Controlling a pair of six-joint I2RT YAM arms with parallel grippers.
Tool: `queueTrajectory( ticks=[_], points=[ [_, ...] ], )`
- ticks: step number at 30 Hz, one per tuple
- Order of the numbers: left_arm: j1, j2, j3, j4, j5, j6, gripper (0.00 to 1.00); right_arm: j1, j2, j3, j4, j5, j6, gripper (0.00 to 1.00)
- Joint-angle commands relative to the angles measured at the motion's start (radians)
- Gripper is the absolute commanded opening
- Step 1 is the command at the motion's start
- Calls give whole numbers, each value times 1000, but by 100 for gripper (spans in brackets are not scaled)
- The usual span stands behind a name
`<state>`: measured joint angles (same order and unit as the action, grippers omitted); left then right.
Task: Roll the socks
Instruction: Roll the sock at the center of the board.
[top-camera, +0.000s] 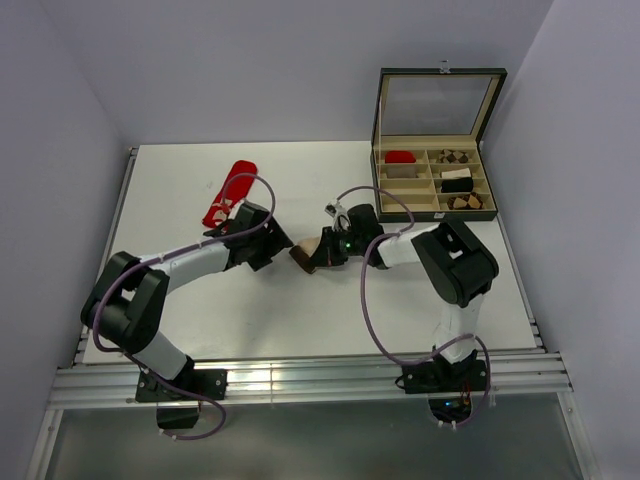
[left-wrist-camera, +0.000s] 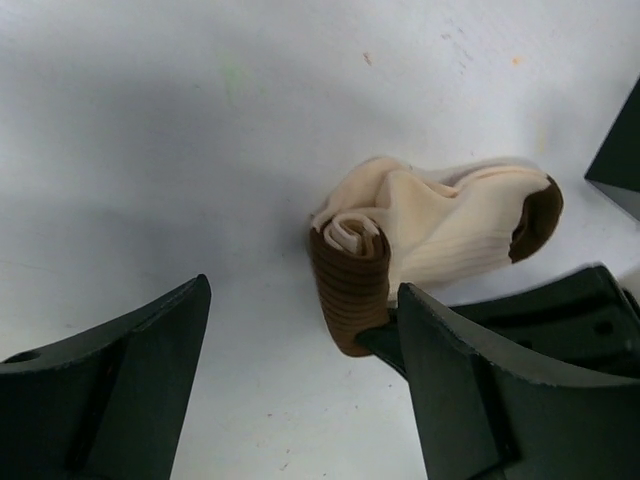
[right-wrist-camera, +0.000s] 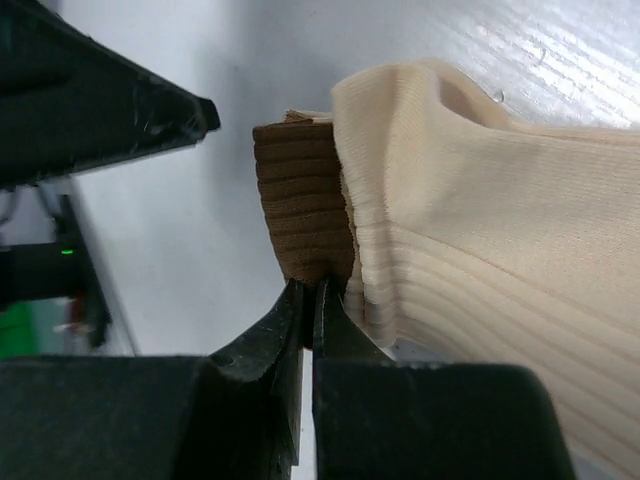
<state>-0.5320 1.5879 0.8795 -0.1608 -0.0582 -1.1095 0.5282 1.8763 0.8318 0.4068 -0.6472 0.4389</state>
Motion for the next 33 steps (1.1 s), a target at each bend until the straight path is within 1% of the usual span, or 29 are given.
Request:
queueTrajectory(
  ticks=[1,3,6,8,11,14,19,25,28,31,33],
  points=[
    [-29,-25,-1,87,29,-16,80,-39,82,18,-42,-141,115,0],
    [-45,-16,9,90,27,-9,79,-48,110,24,-34,-155,154,0],
    [-56,4,19,90,29,-3,79,-77,145,0,47,-206,242,0],
    [-62,10,26,89,23,2,79,-100,170,-5,59,-223,268,0],
    [-66,27,30,89,21,5,78,-117,196,6,33,-227,271,0],
    [-68,47,41,83,24,7,76,-128,216,9,47,-239,297,0],
    [-72,79,59,86,20,14,73,-129,231,41,-19,-220,274,0],
    [-74,133,84,67,15,19,65,-129,245,50,-29,-221,276,0],
    [-75,153,84,50,12,17,58,-129,245,53,-37,-218,270,0],
    [-75,173,90,15,8,16,54,-129,239,52,-36,-216,268,0],
    [-75,198,107,-15,4,20,50,-131,231,52,-39,-209,262,0]
  ],
)
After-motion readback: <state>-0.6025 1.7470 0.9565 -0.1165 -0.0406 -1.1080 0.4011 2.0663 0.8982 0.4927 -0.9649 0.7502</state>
